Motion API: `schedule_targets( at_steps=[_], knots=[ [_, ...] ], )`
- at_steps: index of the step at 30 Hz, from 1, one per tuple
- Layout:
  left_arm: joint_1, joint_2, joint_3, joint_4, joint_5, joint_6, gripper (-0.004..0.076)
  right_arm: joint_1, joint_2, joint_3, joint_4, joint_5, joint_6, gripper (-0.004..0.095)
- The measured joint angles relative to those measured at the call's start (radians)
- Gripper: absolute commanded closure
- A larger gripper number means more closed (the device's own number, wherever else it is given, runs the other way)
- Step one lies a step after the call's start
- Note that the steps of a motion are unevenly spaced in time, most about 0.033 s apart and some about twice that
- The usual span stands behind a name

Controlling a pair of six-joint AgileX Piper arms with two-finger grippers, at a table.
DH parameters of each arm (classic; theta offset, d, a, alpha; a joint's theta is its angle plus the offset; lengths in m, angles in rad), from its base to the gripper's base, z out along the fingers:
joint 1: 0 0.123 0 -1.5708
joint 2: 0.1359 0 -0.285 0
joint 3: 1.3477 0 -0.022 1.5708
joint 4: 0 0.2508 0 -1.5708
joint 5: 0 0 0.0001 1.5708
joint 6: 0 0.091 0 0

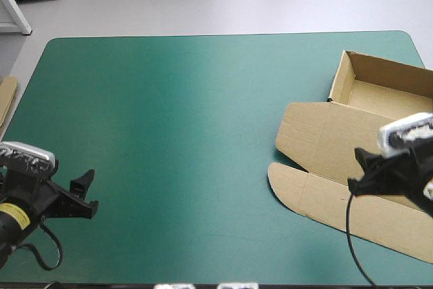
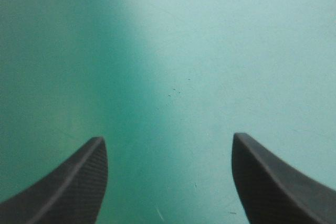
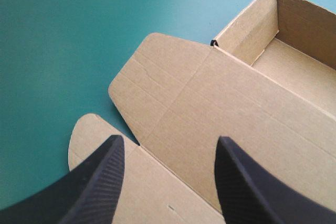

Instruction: Fold the box

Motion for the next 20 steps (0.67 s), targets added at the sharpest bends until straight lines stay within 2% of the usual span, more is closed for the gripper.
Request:
schedule_targets(
  at_steps=[6, 14, 16, 20],
  knots=[
    [0.000, -0.169, 0.139, -0.001, -0.064, -0.012, 0.0241, 0.000, -0.301, 0.244, 0.019, -0.039, -0.087, 0.0513],
    [0.000, -0.313, 0.274, -0.072, -0.099, 0.014, 0.0255, 0.000, -0.600, 0.484, 0.021, -0.079, -0.050, 0.0548],
    [0.000, -0.356, 0.306, -0.094, -0.114, 0.026, 0.0265, 0.000, -0.637, 0.530, 0.021, -0.084, -0.036, 0.0594],
    [0.000, -0.416, 0.366, -0.107, -0.124, 0.040, 0.0283, 0.000, -0.668, 0.551, 0.027, -0.107, -0.030, 0.0753]
  ],
)
